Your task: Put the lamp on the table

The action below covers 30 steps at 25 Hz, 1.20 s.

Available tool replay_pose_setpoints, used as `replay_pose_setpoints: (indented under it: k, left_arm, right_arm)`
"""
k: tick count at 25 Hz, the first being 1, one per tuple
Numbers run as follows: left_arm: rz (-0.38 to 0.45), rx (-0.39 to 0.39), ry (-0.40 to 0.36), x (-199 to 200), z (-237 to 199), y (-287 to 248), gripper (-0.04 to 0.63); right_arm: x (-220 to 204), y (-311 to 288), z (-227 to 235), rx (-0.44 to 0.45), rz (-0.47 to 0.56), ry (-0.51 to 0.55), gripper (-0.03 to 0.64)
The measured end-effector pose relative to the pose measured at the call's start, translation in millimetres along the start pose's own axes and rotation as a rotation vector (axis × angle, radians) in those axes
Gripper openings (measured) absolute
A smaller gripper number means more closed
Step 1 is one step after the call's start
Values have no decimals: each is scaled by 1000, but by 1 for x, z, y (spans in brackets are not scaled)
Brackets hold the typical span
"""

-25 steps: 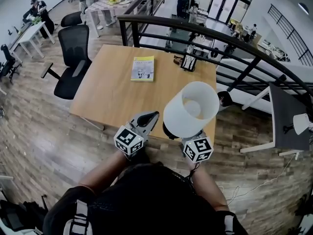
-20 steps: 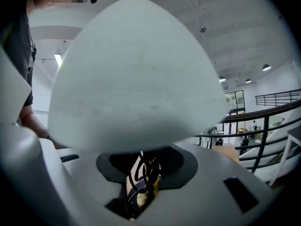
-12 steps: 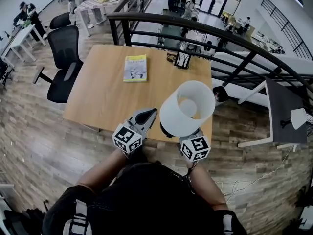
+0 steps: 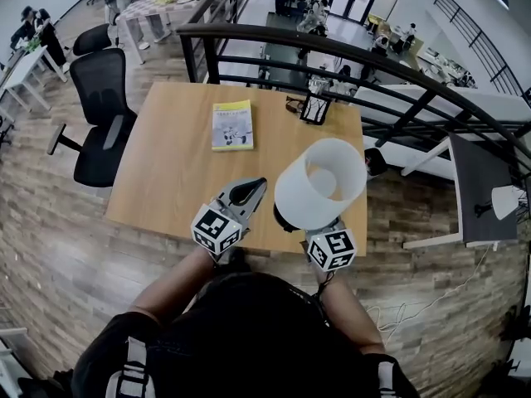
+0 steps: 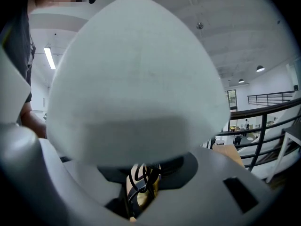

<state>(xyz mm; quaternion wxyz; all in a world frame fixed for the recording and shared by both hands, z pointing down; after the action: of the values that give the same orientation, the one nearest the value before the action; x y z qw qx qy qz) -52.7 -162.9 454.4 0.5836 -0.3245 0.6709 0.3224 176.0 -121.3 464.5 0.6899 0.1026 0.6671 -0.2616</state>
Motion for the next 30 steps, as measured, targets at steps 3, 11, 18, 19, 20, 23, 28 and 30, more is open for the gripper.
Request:
replay_pose_setpoints:
  k: [3, 11, 18, 19, 20, 23, 28, 30]
  left_arm:
    - [-1, -22, 4, 5, -31, 3, 8]
    - [-5, -73, -12, 12, -91, 9, 8]
    - [-11, -111, 16, 1, -112, -4, 8]
    - [-12, -110, 19, 0, -113, -6, 8]
    - [-14, -105, 19, -2, -115, -8, 8]
    - [-21, -90, 17, -6, -119, -15, 8]
    - [-55, -78, -29, -19, -125, -27, 8]
    - [-59, -64, -27, -24, -128, -33, 8]
  right_arm:
    - [6, -28, -7, -27, 6, -6, 117]
    - [11, -77, -26, -72, 12, 4, 117]
    - [5, -103, -19, -83, -4, -9, 117]
    - [4, -105, -16, -87, -4, -14, 117]
    - [3, -108, -13, -91, -4, -18, 117]
    - [-1, -115, -3, -98, -11, -30, 118]
    - [-6, -126, 13, -96, -22, -16, 118]
    - [-8, -130, 21, -90, -29, -4, 117]
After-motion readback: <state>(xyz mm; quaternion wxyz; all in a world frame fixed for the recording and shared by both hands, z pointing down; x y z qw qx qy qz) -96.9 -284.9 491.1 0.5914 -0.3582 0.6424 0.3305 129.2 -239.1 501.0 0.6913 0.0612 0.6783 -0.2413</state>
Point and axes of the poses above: the fingertips, and each gripper's own axes: y backward along the fingers, z to its right, x out of its top, the point moved 10 cm from there along y, backward along the fingers, and after that the axes turned 2 degrees about -x, right-handed, at the moved point
